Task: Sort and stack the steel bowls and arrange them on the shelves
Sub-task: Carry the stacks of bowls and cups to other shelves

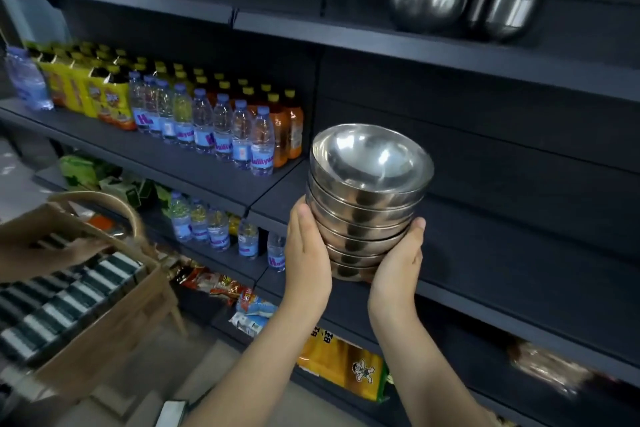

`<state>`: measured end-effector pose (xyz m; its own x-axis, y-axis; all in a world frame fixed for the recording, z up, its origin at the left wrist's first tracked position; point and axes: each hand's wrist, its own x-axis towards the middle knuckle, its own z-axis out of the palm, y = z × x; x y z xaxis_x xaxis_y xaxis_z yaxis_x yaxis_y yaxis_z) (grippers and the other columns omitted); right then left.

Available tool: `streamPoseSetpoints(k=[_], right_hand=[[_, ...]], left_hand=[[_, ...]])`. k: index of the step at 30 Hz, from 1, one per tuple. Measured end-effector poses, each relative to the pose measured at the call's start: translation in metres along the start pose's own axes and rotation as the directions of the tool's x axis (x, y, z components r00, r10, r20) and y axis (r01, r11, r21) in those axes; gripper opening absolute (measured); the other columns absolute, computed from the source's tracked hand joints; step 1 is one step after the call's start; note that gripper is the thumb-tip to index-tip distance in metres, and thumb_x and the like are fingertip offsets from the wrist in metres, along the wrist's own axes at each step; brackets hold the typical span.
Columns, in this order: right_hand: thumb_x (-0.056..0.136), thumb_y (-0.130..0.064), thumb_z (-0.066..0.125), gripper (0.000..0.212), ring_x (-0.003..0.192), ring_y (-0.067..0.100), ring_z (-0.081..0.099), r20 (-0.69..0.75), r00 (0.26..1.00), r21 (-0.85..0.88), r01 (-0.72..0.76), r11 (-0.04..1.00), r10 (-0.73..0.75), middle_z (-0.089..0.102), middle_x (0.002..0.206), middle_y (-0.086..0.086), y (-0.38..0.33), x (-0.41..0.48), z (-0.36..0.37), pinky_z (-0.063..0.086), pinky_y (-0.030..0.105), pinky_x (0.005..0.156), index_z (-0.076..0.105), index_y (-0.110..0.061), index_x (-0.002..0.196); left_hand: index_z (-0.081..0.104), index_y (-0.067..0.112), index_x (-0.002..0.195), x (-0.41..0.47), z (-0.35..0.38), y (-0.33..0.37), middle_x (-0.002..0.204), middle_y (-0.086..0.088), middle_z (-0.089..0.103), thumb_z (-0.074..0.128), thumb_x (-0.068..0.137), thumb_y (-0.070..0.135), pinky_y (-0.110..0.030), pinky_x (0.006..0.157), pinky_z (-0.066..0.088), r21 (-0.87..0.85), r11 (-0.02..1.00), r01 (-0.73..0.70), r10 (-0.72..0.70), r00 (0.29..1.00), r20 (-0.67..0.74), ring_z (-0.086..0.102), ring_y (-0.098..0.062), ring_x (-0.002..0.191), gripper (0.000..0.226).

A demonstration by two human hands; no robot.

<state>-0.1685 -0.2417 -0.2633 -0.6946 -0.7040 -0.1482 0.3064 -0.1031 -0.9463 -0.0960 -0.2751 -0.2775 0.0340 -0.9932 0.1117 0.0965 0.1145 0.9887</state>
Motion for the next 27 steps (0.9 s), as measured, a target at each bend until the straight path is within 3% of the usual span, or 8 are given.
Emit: streamPoseSetpoints(k=[2,4,6,10,14,17,23,27], right_hand=[[0.099,-0.05,0.028,0.048,0.125,0.012,0.044,0.014,1.0,0.016,-0.025,1.0,0.025,0.05,0.136,-0.005,0.022,0.023,0.008,0.031,0.032,0.111,0.044,-0.026,0.137],[0.098,-0.05,0.03,0.029,0.12,0.014,0.049,0.049,0.998,0.044,-0.041,0.998,0.039,0.058,0.12,-0.01,0.045,0.051,0.016,0.034,0.039,0.111,0.055,-0.039,0.107],[0.097,-0.052,0.033,0.023,0.117,0.015,0.052,0.053,0.998,0.073,-0.041,0.996,0.037,0.058,0.105,-0.016,0.066,0.077,0.025,0.037,0.043,0.109,0.052,-0.045,0.089],[0.1,-0.046,0.031,0.025,0.095,-0.004,0.053,0.021,0.999,0.079,0.027,0.997,-0.029,0.059,0.1,-0.019,0.1,0.125,0.04,0.038,0.019,0.088,0.055,-0.038,0.099],[0.099,-0.047,0.033,0.028,0.105,0.002,0.051,-0.01,0.999,0.101,0.035,0.994,-0.035,0.057,0.108,-0.02,0.133,0.178,0.057,0.034,0.023,0.1,0.057,-0.034,0.107],[0.097,-0.049,0.037,0.046,0.124,0.009,0.047,-0.009,1.0,0.165,0.029,0.986,-0.028,0.053,0.134,-0.012,0.15,0.22,0.072,0.033,0.029,0.109,0.051,-0.027,0.134],[0.095,-0.049,0.042,0.047,0.115,0.012,0.057,0.007,0.998,0.274,0.057,0.96,-0.062,0.061,0.128,-0.007,0.168,0.293,0.095,0.04,0.033,0.107,0.055,-0.023,0.132],[0.096,-0.045,0.043,0.043,0.109,0.014,0.059,0.0,0.998,0.289,0.059,0.955,-0.062,0.064,0.119,-0.005,0.17,0.331,0.111,0.044,0.032,0.1,0.057,-0.022,0.129]], left_hand=[[0.046,0.025,0.135,0.021,0.001,-0.023,0.13,0.009,0.052,0.014,0.1,0.041,-0.021,0.097,0.032,-0.001,1.0,0.012,-0.012,1.0,-0.017,0.045,-0.005,0.121,0.049],[0.047,0.024,0.134,0.044,0.003,-0.046,0.13,0.008,0.052,0.014,0.101,0.041,-0.016,0.093,0.032,0.015,1.0,-0.007,0.007,1.0,-0.027,0.045,-0.005,0.12,0.049],[0.048,0.024,0.132,0.068,0.006,-0.068,0.13,0.008,0.053,0.014,0.1,0.044,-0.014,0.092,0.033,0.022,0.999,-0.042,0.042,0.999,-0.016,0.045,-0.004,0.119,0.051],[0.049,0.027,0.128,0.118,0.016,-0.109,0.12,0.014,0.052,0.014,0.101,0.038,-0.011,0.088,0.032,0.032,0.996,-0.088,0.087,0.995,0.043,0.046,0.007,0.106,0.045],[0.045,0.027,0.135,0.173,0.029,-0.151,0.13,0.012,0.05,0.013,0.1,0.044,-0.022,0.102,0.03,-0.003,0.997,-0.078,0.078,0.991,0.112,0.045,-0.001,0.119,0.05],[0.044,0.025,0.138,0.22,0.042,-0.177,0.137,0.007,0.05,0.019,0.09,0.057,-0.032,0.113,0.029,-0.075,0.997,-0.005,0.018,0.983,0.181,0.044,-0.007,0.127,0.063],[0.055,0.015,0.126,0.291,0.066,-0.199,0.121,-0.002,0.063,0.029,0.098,0.038,-0.026,0.094,0.045,-0.22,0.97,0.102,-0.033,0.955,0.294,0.057,-0.015,0.113,0.044],[0.062,0.011,0.089,0.328,0.076,-0.205,0.091,0.0,0.069,0.03,0.097,0.033,-0.027,0.081,0.048,-0.229,0.966,0.121,-0.036,0.938,0.344,0.062,-0.014,0.092,0.039]])
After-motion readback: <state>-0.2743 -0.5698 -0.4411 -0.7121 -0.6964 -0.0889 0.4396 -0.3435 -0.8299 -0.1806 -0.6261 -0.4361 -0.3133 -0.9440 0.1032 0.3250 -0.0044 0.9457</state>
